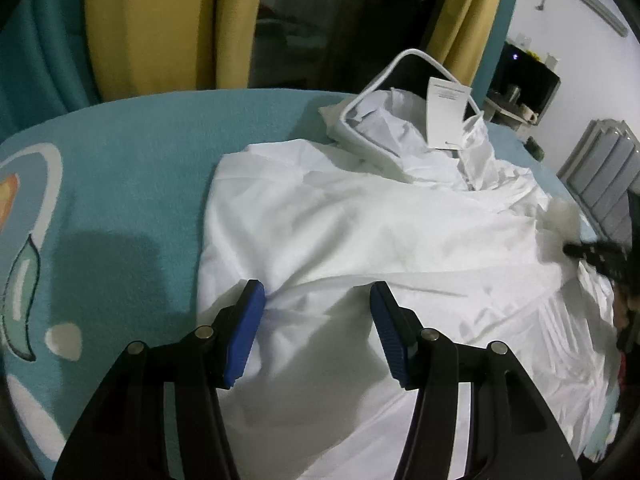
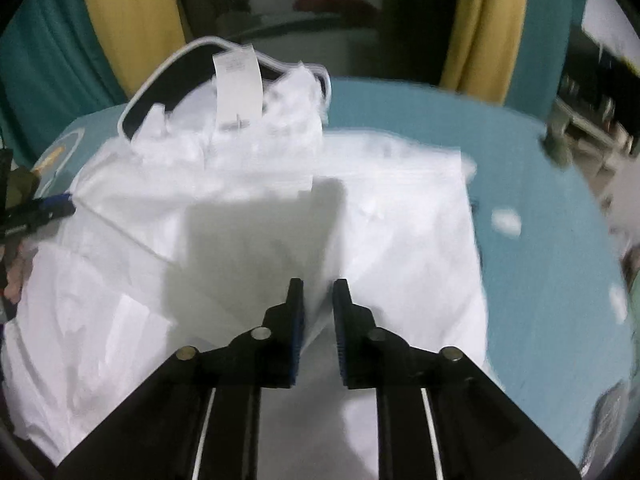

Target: Fold large clothes

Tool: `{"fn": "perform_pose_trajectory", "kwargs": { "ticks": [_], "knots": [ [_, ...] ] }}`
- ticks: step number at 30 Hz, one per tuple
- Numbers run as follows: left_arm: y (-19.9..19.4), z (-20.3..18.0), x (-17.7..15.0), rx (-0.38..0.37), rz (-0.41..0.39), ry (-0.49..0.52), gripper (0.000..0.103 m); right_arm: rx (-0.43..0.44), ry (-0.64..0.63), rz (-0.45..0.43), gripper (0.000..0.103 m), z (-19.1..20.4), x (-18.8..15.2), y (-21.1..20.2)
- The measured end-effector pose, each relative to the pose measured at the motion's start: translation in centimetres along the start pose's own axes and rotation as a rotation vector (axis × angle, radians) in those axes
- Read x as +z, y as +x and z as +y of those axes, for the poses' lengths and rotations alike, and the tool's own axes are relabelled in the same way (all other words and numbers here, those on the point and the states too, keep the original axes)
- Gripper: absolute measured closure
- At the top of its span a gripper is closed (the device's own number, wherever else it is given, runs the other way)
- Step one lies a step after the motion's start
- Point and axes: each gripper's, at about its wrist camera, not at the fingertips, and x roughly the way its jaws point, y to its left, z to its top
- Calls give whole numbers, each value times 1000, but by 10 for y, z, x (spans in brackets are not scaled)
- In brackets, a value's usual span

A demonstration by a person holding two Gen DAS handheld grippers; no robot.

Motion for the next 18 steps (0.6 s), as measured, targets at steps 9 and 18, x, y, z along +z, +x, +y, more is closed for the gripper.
{"fn": "perform_pose_trajectory", "kwargs": {
  "ticks": [9, 18],
  "knots": [
    [-8, 23, 4, 58, 37, -65, 45, 80, 38, -25, 55, -30, 15, -6],
    [-7, 26, 1, 69, 29, -57, 45, 139, -25, -88, 100, -14, 27, -6]
  ]
}}
